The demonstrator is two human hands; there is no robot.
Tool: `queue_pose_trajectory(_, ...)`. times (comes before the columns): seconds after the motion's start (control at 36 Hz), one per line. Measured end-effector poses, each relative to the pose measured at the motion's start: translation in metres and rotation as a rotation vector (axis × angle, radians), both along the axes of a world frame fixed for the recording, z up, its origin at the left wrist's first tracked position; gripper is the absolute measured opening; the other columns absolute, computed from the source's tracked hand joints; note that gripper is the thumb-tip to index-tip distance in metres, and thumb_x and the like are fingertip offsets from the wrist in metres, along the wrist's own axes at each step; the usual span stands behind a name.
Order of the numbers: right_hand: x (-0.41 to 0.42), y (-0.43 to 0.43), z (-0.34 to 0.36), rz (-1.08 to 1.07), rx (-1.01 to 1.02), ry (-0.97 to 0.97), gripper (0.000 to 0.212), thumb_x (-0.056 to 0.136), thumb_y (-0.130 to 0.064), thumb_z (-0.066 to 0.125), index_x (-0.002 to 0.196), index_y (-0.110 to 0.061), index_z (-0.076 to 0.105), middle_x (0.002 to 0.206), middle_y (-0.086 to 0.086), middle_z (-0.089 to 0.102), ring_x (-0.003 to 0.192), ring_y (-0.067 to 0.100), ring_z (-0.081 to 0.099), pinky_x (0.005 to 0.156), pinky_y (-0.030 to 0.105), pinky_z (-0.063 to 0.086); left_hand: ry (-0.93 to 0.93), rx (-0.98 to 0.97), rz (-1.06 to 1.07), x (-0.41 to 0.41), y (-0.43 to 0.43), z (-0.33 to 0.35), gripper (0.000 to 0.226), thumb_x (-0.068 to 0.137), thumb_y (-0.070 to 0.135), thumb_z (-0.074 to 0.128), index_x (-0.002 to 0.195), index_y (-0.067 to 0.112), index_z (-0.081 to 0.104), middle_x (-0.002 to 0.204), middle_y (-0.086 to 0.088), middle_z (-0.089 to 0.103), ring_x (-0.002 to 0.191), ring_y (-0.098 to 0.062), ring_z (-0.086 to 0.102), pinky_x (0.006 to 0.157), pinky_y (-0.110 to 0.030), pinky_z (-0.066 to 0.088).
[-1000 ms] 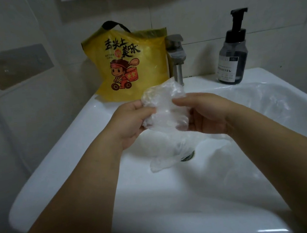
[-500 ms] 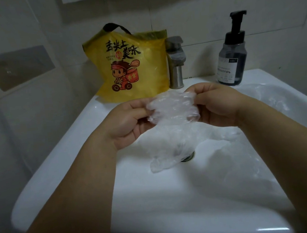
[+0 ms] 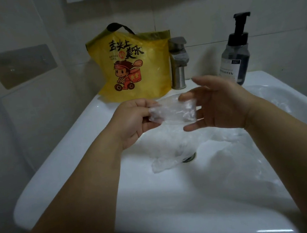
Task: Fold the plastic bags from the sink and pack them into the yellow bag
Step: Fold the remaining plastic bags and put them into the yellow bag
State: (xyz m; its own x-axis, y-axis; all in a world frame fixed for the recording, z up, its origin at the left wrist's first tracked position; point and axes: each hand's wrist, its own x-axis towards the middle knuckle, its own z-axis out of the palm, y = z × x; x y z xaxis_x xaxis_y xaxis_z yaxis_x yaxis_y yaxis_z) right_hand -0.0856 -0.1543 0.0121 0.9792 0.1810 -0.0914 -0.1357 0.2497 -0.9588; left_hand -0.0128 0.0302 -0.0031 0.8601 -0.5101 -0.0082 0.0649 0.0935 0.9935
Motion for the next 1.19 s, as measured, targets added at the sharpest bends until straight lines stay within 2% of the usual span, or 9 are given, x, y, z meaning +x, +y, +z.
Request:
queue_pose_trajectory(0.14, 0.007, 0.006, -0.008, -0.145, -0.137, 0.079, 0.031, 0.09, -0.032, 0.057, 0.078, -0.004, 0.065, 0.075, 0.014, 0.056, 0.065, 0.02, 0.06, 0.06, 0.03, 0.06, 0.022, -0.078, 0.014, -0.004, -0.001, 0.004, 0.033, 0.09, -0.011, 0.034, 0.074, -0.001, 0.061, 0.057, -0.006, 0.065, 0.055, -0.018, 0.058, 0.05, -0.022, 0.055)
queue_pose_trajectory(0.28, 0.009, 0.009, -0.013, -0.215, -0.276, -0.036, 0.029, 0.082, -0.017, 0.068, 0.068, 0.005, 0.056, 0.066, 0.012, 0.045, 0.061, 0.017, 0.052, 0.059, 0.022, 0.055, 0.028, 0.005, 0.101, -0.002, -0.003, 0.001, 0.044, 0.098, 0.031, 0.049, 0.069, 0.001, 0.062, 0.058, -0.005, 0.063, 0.057, -0.018, 0.058, 0.052, -0.025, 0.055)
queue_pose_trajectory(0.36, 0.008, 0.015, -0.013, -0.245, -0.371, -0.072, 0.028, 0.081, -0.011, 0.07, 0.087, 0.016, 0.063, 0.078, 0.016, 0.062, 0.065, 0.015, 0.064, 0.059, 0.02, 0.054, -0.159, 0.189, 0.135, 0.0, -0.004, -0.006, 0.026, 0.086, 0.023, 0.07, 0.066, 0.007, 0.066, 0.066, -0.004, 0.064, 0.07, -0.016, 0.062, 0.062, -0.021, 0.056)
queue_pose_trajectory(0.47, 0.009, 0.018, -0.013, -0.336, -0.4, -0.119, 0.013, 0.076, 0.001, 0.072, 0.087, -0.001, 0.065, 0.096, 0.013, 0.067, 0.079, 0.02, 0.068, 0.062, 0.022, 0.057, -0.23, 0.251, 0.109, -0.001, -0.003, -0.009, 0.015, 0.076, 0.011, 0.079, 0.067, 0.01, 0.067, 0.07, -0.001, 0.067, 0.071, -0.011, 0.064, 0.072, -0.022, 0.056)
queue_pose_trajectory(0.67, 0.011, 0.015, -0.014, -0.375, -0.488, -0.176, 0.039, 0.074, 0.01, 0.072, 0.106, -0.009, 0.06, 0.113, 0.014, 0.061, 0.089, 0.023, 0.067, 0.062, 0.018, 0.057, -0.413, 0.281, 0.168, -0.003, -0.002, -0.009, 0.027, 0.072, 0.003, 0.081, 0.079, 0.026, 0.07, 0.093, -0.002, 0.068, 0.082, -0.02, 0.063, 0.076, -0.022, 0.054)
queue_pose_trajectory(0.86, 0.011, 0.01, -0.02, -0.415, -1.046, -0.362, 0.033, 0.087, -0.024, 0.067, 0.12, -0.018, 0.063, 0.087, -0.003, 0.067, 0.074, 0.006, 0.065, 0.064, 0.017, 0.052, -0.68, 0.319, 0.242, 0.0, -0.004, -0.015, 0.018, 0.078, 0.007, 0.078, 0.089, 0.021, 0.072, 0.116, 0.01, 0.061, 0.089, 0.004, 0.057, 0.074, -0.004, 0.044)
queue_pose_trajectory(0.94, 0.01, 0.008, -0.019, -0.422, -1.103, -0.405, 0.02, 0.091, -0.032, 0.061, 0.105, -0.019, 0.068, 0.087, 0.008, 0.069, 0.079, 0.017, 0.066, 0.07, 0.029, 0.053, -0.778, 0.349, 0.29, 0.004, -0.003, -0.016, 0.014, 0.083, 0.015, 0.075, 0.096, 0.019, 0.073, 0.101, 0.013, 0.063, 0.088, 0.003, 0.057, 0.073, -0.003, 0.043)
queue_pose_trajectory(1.06, 0.01, 0.007, -0.019, -0.438, -1.149, -0.425, 0.026, 0.091, -0.037, 0.058, 0.095, -0.014, 0.068, 0.077, 0.004, 0.059, 0.065, 0.011, 0.052, 0.057, 0.018, 0.04, -0.852, 0.465, 0.228, 0.004, 0.001, -0.016, 0.003, 0.092, 0.026, 0.064, 0.089, 0.027, 0.063, 0.077, 0.016, 0.055, 0.07, 0.0, 0.05, 0.06, -0.004, 0.036)
queue_pose_trajectory(1.19, 0.009, 0.005, -0.016, -0.418, -1.114, -0.432, 0.028, 0.091, -0.038, 0.058, 0.096, -0.013, 0.067, 0.096, 0.006, 0.062, 0.074, 0.013, 0.059, 0.059, 0.017, 0.045, -0.658, 0.394, 0.101, 0.002, 0.003, -0.012, 0.012, 0.095, 0.025, 0.059, 0.084, 0.027, 0.058, 0.077, 0.004, 0.056, 0.068, -0.006, 0.048, 0.062, -0.016, 0.041)
